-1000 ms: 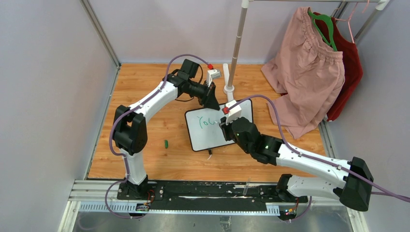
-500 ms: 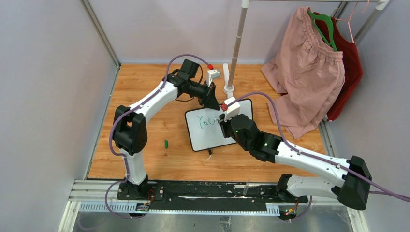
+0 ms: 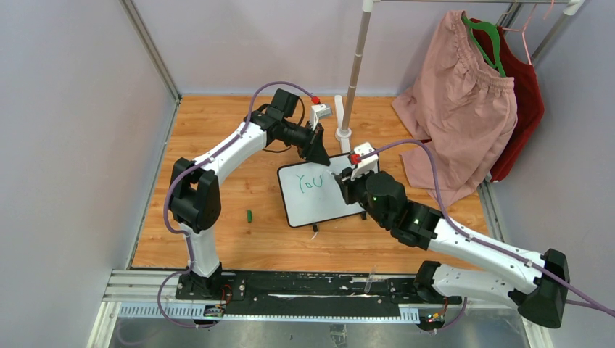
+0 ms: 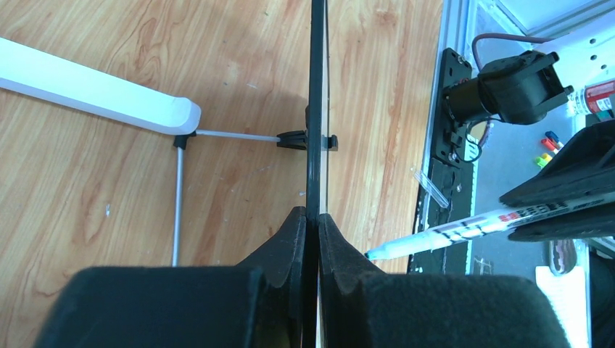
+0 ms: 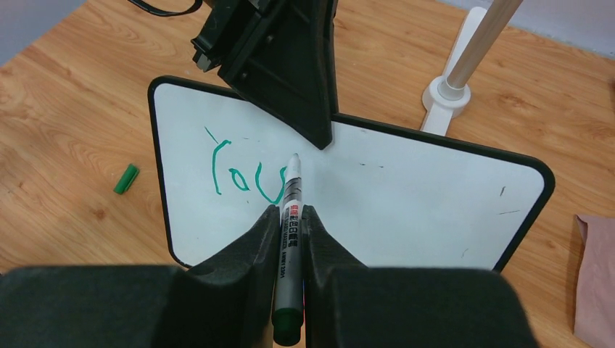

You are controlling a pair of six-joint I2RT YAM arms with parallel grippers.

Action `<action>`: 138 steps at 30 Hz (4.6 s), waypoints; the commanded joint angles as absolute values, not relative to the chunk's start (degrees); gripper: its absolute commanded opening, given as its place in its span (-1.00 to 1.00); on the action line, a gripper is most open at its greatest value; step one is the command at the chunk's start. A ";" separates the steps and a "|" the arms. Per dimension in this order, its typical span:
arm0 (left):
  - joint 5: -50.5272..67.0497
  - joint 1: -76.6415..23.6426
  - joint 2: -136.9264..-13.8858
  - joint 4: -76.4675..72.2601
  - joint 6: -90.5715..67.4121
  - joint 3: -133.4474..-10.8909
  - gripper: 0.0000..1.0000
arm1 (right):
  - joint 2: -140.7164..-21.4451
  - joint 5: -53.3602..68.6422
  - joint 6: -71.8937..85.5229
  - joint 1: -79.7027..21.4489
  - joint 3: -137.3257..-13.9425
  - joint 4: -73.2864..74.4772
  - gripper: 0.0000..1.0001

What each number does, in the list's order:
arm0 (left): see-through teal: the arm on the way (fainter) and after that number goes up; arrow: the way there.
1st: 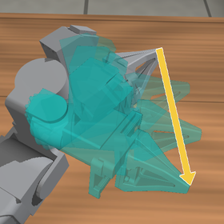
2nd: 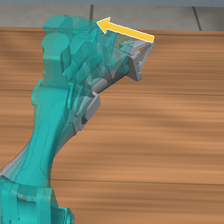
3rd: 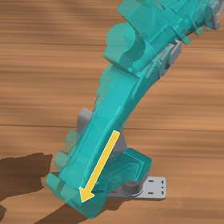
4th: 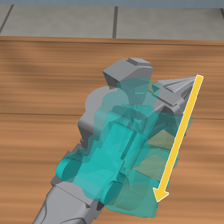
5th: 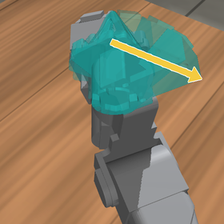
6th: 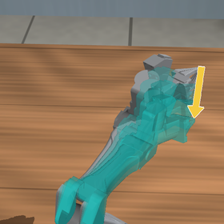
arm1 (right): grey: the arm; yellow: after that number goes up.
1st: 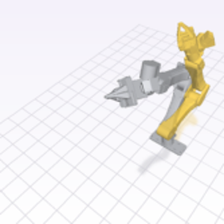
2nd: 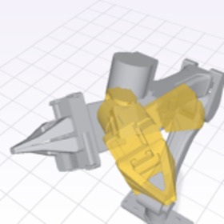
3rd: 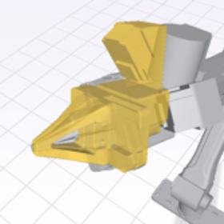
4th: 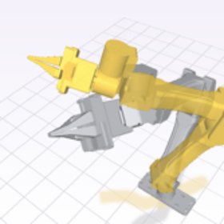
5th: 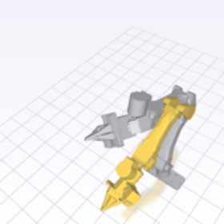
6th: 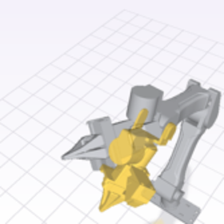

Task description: Write a sentence on the whiteboard

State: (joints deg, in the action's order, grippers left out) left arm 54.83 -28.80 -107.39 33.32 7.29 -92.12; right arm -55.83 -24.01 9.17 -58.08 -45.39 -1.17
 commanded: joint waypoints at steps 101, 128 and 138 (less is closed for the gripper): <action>53.65 -29.36 -105.12 34.19 6.86 -91.15 -1.00 | -47.85 -29.99 8.93 -55.03 -38.21 2.11 -1.00; 53.64 -29.36 -104.86 33.84 6.76 -90.62 -1.00 | -52.14 -27.90 8.95 -54.62 -39.81 -2.05 -1.00; 53.56 -29.36 -104.79 33.77 6.86 -90.62 -1.00 | -52.18 -26.59 10.08 -54.67 -38.09 1.77 -1.00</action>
State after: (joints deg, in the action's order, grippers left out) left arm 53.74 -29.02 -106.65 32.95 6.85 -91.48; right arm -52.29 -26.76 9.43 -55.46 -38.09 -0.36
